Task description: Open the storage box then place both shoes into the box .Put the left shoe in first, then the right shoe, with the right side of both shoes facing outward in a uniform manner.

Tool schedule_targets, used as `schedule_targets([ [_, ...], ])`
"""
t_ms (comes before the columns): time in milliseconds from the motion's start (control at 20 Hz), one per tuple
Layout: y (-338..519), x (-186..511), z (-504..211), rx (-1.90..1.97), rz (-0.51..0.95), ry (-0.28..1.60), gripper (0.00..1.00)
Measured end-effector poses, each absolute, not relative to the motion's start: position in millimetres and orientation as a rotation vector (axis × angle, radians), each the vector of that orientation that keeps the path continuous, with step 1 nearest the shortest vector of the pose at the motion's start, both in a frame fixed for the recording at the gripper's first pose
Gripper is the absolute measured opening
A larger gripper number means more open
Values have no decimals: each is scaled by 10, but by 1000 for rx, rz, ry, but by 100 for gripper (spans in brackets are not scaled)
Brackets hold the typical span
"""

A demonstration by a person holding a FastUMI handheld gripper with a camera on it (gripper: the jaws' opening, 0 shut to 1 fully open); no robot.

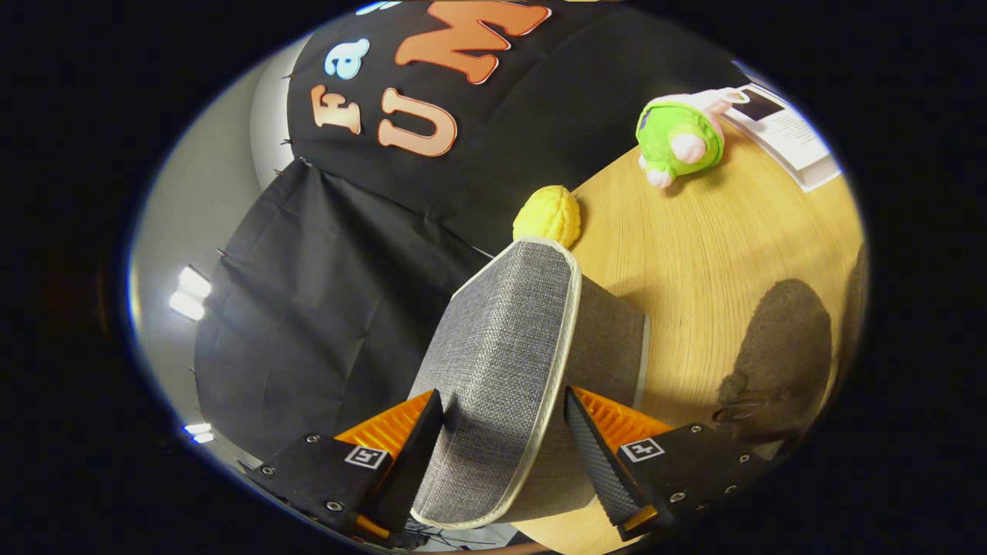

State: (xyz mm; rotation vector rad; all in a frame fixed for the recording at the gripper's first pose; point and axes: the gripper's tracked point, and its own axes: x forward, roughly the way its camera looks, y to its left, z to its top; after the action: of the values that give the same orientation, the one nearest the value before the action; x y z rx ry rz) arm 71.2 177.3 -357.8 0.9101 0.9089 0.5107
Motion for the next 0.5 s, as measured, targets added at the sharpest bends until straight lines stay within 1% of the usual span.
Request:
schedule_targets([
  [50, 1792, 734, -3563, 923, 518, 891, 92],
  [100, 1792, 705, -3562, 922, 527, 882, 86],
  [200, 1778, 715, -3548, 892, 524, 868, 79],
  [400, 1705, 781, -3541, 891, 491, 925, 72],
  [500, 1618, 831, -3477, 868, 467, 904, 68],
])
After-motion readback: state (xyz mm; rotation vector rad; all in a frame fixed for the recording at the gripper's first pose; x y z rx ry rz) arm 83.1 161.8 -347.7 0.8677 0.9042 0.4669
